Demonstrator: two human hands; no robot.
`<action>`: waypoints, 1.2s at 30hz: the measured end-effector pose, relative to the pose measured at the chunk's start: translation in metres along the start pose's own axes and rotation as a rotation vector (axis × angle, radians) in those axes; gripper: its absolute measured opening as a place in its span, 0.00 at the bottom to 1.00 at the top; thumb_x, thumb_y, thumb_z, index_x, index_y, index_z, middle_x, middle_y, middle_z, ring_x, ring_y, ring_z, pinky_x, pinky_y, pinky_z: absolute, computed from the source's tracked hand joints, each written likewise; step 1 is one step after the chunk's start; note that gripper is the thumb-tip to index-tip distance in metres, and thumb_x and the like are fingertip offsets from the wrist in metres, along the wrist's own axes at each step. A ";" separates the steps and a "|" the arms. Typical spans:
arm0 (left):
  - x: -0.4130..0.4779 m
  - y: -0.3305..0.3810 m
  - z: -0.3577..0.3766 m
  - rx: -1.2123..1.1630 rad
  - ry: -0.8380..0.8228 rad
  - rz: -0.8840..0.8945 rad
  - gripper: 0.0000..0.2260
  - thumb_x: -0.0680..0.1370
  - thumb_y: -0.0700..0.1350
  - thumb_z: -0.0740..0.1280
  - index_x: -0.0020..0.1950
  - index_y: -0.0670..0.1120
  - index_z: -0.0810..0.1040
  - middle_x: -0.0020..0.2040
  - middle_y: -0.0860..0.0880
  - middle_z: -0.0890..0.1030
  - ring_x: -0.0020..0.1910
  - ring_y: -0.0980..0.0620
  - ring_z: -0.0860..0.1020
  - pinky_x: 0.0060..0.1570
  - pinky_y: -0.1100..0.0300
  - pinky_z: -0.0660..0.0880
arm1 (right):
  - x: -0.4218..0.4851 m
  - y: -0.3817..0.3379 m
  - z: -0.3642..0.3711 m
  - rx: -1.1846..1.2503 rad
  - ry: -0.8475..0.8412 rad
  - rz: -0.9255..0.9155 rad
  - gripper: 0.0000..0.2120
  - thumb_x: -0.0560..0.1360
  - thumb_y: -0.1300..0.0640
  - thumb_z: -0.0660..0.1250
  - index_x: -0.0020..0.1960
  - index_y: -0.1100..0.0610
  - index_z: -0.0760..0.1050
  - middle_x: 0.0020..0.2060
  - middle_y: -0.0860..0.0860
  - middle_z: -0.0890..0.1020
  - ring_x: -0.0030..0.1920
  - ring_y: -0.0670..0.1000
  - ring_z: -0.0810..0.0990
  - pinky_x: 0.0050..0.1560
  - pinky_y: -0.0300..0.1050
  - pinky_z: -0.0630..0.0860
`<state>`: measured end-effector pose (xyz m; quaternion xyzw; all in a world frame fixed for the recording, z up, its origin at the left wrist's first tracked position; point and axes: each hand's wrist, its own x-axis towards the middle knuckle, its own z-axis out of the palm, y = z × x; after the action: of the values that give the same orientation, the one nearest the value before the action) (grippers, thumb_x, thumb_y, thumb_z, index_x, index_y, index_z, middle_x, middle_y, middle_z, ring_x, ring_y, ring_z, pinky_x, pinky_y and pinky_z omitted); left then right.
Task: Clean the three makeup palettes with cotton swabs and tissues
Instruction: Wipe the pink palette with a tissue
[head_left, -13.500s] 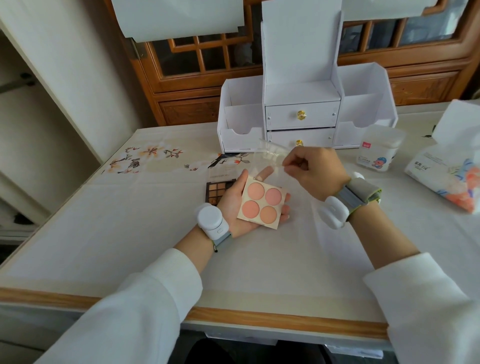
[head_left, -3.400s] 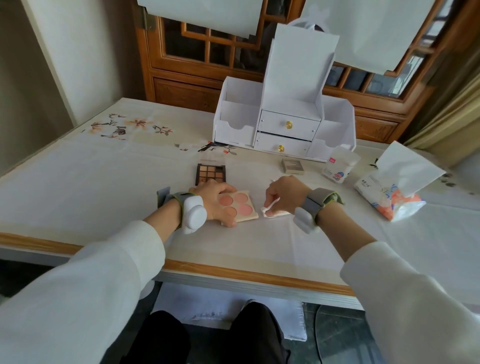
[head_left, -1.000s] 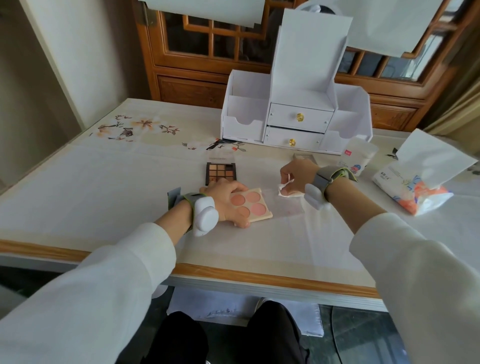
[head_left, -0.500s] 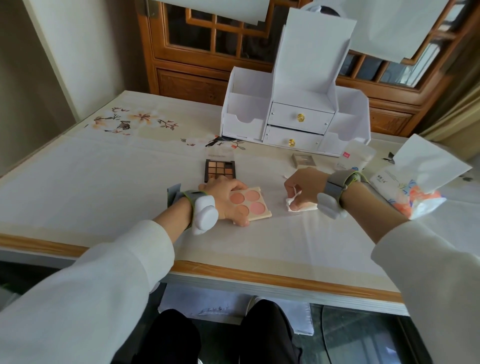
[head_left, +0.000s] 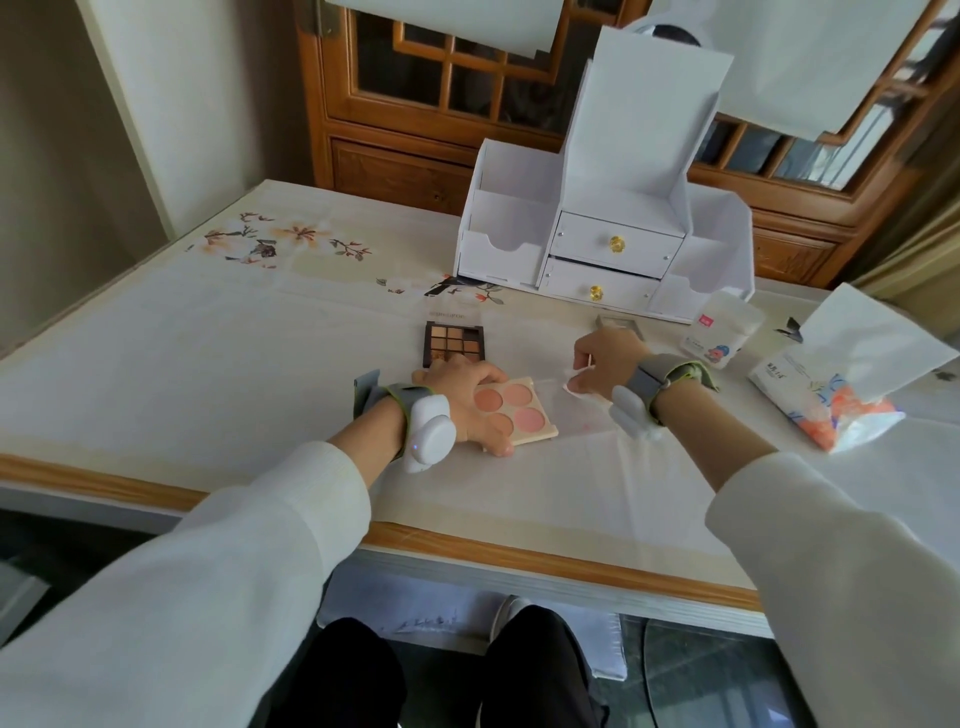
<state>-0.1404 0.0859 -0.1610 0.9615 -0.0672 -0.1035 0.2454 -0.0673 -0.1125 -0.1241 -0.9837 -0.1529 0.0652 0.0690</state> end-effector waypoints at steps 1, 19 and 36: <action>0.000 0.000 0.000 0.001 -0.002 0.000 0.37 0.62 0.58 0.77 0.68 0.58 0.67 0.66 0.50 0.67 0.65 0.46 0.66 0.59 0.53 0.64 | -0.001 -0.002 0.003 0.030 0.009 -0.006 0.07 0.68 0.55 0.71 0.42 0.57 0.77 0.33 0.48 0.73 0.41 0.51 0.72 0.31 0.38 0.66; 0.004 -0.001 0.000 -0.006 -0.004 -0.008 0.36 0.62 0.57 0.78 0.66 0.59 0.68 0.65 0.50 0.67 0.65 0.46 0.67 0.58 0.53 0.63 | -0.018 0.011 -0.005 -0.025 -0.106 -0.090 0.07 0.65 0.56 0.73 0.34 0.49 0.75 0.40 0.47 0.80 0.43 0.50 0.77 0.42 0.39 0.72; 0.001 0.004 -0.003 0.004 0.000 -0.020 0.36 0.63 0.55 0.78 0.68 0.56 0.68 0.66 0.51 0.68 0.65 0.47 0.69 0.59 0.56 0.65 | -0.034 -0.008 0.005 0.129 -0.019 -0.122 0.01 0.68 0.57 0.68 0.38 0.51 0.78 0.36 0.46 0.79 0.41 0.49 0.75 0.36 0.37 0.71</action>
<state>-0.1393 0.0838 -0.1567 0.9626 -0.0576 -0.1058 0.2425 -0.1025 -0.1146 -0.1246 -0.9653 -0.2089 0.0798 0.1347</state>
